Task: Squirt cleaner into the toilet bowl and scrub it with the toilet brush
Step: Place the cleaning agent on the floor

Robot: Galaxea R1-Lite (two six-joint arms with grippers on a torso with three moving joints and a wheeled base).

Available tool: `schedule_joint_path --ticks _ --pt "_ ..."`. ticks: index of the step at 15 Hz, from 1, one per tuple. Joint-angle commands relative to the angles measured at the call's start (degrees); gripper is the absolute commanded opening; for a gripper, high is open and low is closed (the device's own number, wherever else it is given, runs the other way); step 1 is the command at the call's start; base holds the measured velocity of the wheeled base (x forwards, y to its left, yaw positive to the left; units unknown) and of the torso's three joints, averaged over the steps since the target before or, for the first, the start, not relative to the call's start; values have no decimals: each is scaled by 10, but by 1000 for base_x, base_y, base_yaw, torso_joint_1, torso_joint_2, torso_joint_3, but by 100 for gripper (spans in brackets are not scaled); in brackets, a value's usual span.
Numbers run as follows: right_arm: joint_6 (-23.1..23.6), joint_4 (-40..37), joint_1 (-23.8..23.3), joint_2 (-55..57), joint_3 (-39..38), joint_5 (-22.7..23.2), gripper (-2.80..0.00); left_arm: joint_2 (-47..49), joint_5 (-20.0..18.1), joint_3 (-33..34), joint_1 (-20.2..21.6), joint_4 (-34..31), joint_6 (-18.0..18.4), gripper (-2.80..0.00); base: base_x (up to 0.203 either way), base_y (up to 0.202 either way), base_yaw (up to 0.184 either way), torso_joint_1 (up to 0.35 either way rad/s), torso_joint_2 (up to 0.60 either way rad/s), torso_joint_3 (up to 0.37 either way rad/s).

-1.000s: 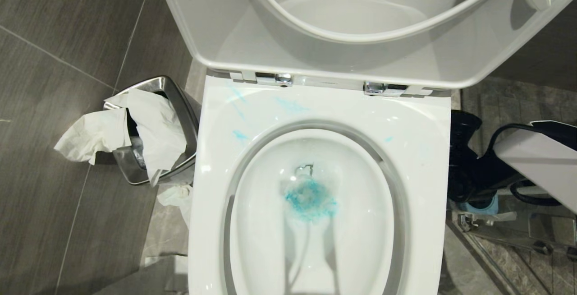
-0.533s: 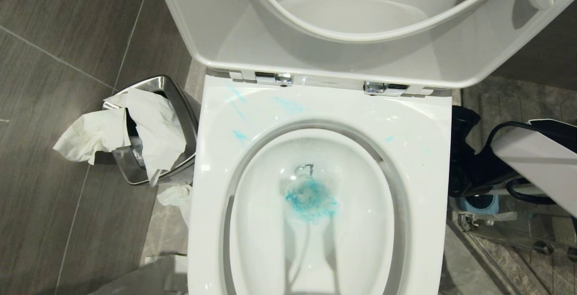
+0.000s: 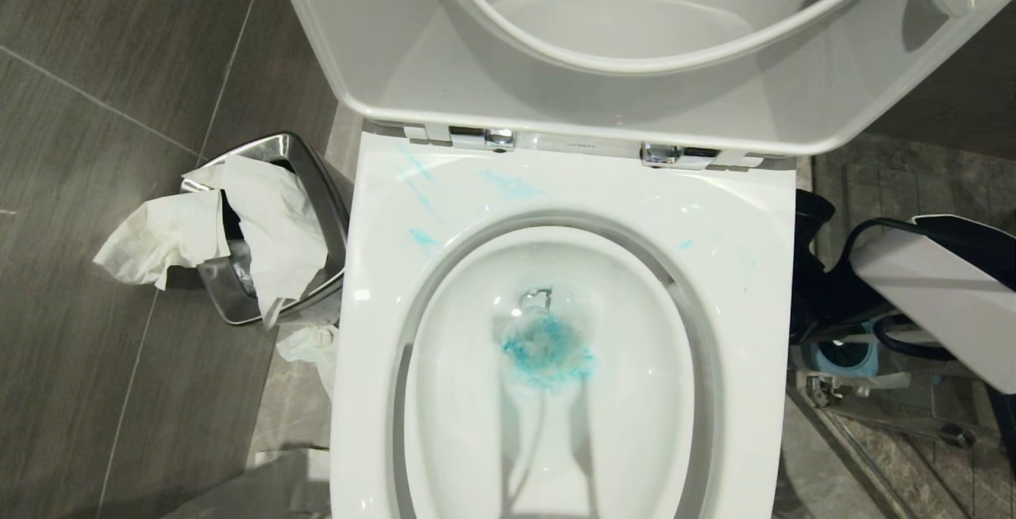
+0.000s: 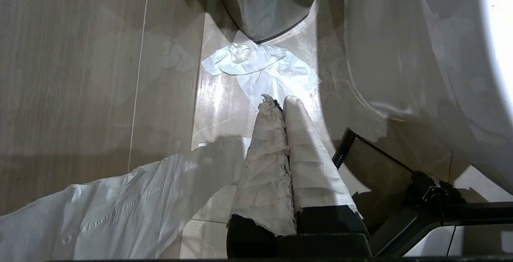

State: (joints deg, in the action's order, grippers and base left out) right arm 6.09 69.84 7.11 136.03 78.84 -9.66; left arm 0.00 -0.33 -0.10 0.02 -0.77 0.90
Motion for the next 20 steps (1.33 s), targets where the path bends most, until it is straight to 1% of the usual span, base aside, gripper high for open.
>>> schedule_joint_path --ticks 1,11,12,17,20 --pt "1 4 1 7 8 2 -280 0 0 0 0 0 0 -280 0 0 0 0 0 0" --pt "1 4 2 25 25 2 -280 0 0 0 1 0 0 -280 0 0 0 0 0 0" --pt "1 5 2 27 25 2 0 0 0 0 1 0 0 -280 0 0 0 0 0 0" --pt "1 17 3 26 19 1 0 0 0 0 0 -1 0 -280 0 0 0 0 0 0" --pt "2 21 3 5 -26 2 0 0 0 0 0 -3 0 -280 0 0 0 0 0 0"
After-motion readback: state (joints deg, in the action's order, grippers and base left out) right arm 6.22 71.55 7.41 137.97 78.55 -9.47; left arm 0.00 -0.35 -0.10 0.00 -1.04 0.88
